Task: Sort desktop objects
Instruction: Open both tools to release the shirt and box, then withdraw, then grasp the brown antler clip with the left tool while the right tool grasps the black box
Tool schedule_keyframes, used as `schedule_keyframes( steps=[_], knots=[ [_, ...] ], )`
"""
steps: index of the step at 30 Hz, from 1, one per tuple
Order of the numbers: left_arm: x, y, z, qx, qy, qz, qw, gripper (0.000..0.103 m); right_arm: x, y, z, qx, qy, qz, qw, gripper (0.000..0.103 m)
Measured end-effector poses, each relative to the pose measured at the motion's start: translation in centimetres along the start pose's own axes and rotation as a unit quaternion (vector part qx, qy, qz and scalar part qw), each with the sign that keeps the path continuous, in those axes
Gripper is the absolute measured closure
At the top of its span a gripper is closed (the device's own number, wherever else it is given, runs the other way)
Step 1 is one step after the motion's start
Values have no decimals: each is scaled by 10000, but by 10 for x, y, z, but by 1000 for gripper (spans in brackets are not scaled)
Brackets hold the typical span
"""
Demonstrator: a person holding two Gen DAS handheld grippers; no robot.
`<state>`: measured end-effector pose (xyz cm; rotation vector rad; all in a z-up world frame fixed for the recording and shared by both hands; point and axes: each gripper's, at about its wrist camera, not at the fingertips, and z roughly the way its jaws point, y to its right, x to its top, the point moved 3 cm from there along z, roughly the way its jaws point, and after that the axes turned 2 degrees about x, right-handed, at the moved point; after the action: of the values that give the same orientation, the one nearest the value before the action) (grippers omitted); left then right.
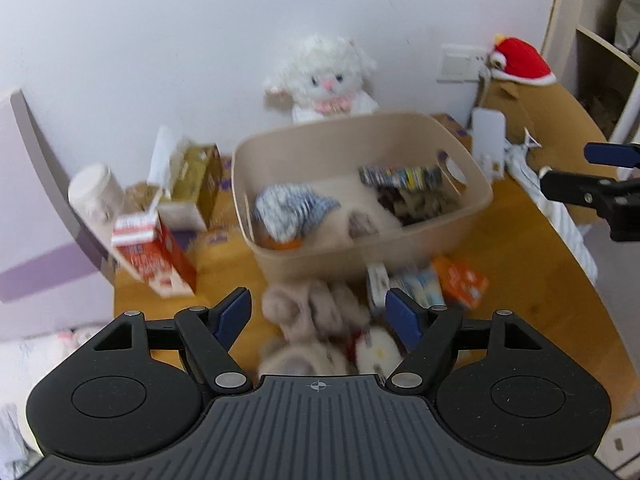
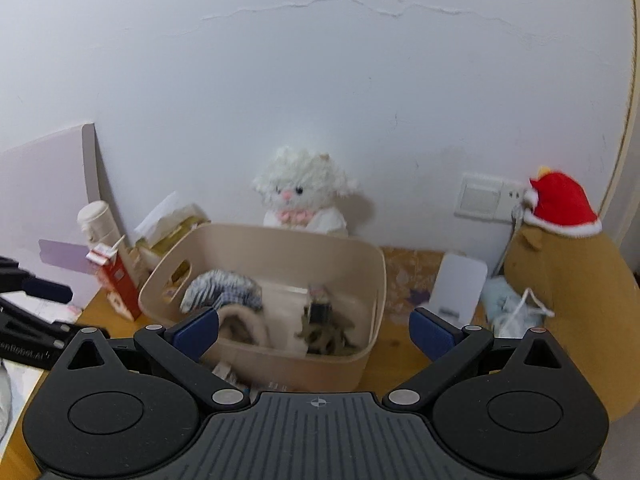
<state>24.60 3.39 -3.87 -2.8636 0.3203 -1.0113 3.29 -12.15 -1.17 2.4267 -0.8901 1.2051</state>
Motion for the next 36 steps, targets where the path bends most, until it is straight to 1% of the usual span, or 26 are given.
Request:
schedule_keyframes(
  steps=[5, 8, 11, 13, 21, 23, 26, 32, 36],
  knots=[
    [-31, 3, -5, -156, -275, -8, 9995, 28, -26, -2, -12, 33, -241, 118, 9996, 0],
    [-45, -1, -3, -247, -360, 32, 9990, 28, -43, -4, -15, 39, -427, 153, 9990, 0],
    [-58, -6, 2, -373, -558, 40, 9977, 28, -61, -8, -15, -57, -501, 100, 9987, 0],
    [-66, -9, 4, -361, -636, 97, 9973, 28, -72, -12, -15, -107, -590, 38, 9982, 0],
    [-102, -10, 19, -382, -941, 230, 9946, 28, -113, -30, -8, -74, -978, -60, 9952, 0],
    [-110, -8, 24, -381, -980, 308, 9940, 28, -123, -37, -5, -32, -1085, -30, 9941, 0],
    [-122, -6, 32, -390, -1143, 410, 9918, 28, -138, -48, 0, 38, -1229, -19, 9924, 0],
    [-139, -10, 47, -398, -1252, 333, 9908, 28, -168, -70, 13, 218, -1512, -115, 9882, 0],
    [-150, -16, 64, -306, -1281, 126, 9912, 28, -181, -82, 24, 340, -1648, -180, 9856, 0]
  ],
)
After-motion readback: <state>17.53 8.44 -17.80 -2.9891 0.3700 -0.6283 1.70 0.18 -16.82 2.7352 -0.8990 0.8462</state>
